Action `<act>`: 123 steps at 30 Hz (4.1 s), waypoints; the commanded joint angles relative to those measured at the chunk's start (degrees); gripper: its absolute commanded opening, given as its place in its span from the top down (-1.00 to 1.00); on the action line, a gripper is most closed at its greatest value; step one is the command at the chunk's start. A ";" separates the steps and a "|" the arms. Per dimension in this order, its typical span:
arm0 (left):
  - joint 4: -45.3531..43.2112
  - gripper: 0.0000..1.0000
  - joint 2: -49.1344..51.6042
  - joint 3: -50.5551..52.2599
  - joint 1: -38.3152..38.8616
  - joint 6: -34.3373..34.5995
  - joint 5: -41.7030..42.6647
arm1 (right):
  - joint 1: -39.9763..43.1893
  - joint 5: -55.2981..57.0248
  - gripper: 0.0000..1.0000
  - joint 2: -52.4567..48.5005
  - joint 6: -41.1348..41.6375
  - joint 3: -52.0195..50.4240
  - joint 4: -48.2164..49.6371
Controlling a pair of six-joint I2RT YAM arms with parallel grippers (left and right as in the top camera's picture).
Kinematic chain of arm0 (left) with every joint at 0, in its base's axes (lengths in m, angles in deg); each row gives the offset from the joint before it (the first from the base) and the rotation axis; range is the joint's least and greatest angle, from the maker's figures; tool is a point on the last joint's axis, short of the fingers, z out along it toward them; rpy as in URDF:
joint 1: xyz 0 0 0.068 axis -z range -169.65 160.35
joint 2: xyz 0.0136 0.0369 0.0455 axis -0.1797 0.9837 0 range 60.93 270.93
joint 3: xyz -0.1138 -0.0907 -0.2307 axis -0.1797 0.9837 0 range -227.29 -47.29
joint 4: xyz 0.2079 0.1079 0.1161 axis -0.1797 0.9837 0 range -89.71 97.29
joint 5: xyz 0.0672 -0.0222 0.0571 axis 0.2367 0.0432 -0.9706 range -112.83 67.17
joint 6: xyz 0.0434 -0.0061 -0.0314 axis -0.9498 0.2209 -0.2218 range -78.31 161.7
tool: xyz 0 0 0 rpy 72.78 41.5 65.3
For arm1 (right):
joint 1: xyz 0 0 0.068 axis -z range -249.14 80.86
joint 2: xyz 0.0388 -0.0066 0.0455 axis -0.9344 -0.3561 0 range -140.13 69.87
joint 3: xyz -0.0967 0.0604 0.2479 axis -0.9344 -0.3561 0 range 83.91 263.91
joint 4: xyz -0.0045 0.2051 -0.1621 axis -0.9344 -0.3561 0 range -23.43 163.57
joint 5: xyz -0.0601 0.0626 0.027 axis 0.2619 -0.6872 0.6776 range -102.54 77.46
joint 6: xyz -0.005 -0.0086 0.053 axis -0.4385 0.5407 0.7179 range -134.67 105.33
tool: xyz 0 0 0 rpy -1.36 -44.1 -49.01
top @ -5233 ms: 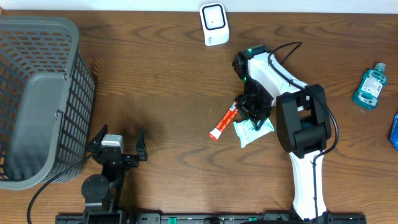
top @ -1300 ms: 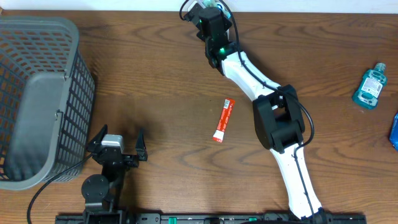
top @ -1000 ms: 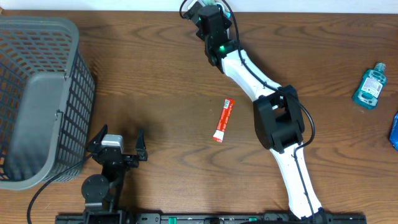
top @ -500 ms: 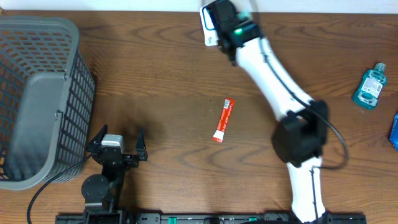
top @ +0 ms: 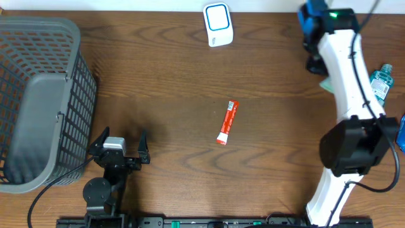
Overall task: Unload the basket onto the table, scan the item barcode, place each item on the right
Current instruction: 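Carry the wipes pack to the right table edge and release, then reach right gripper down and grasp the red Nescafe stick, then lift the Nescafe stick and turn it toward the scanner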
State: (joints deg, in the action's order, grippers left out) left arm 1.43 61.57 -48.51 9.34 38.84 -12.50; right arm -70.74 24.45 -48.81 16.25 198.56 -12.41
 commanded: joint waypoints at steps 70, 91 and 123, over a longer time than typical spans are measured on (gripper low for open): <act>1.84 -0.96 -0.02 0.98 0.13 -0.31 0.55 | -30.40 -33.90 -0.17 -2.67 19.21 -17.81 23.65; 1.84 -0.96 -0.02 0.98 0.13 -0.31 0.55 | -31.50 -37.27 0.97 -12.72 20.72 -17.81 16.13; 1.84 -0.96 -0.02 0.98 0.13 -0.31 0.55 | -30.12 -40.94 -0.89 -7.56 -20.48 -11.54 9.68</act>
State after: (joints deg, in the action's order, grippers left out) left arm 1.43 61.57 -48.51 9.34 38.84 -12.52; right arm -102.02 -9.97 -58.84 -4.80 186.17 -2.96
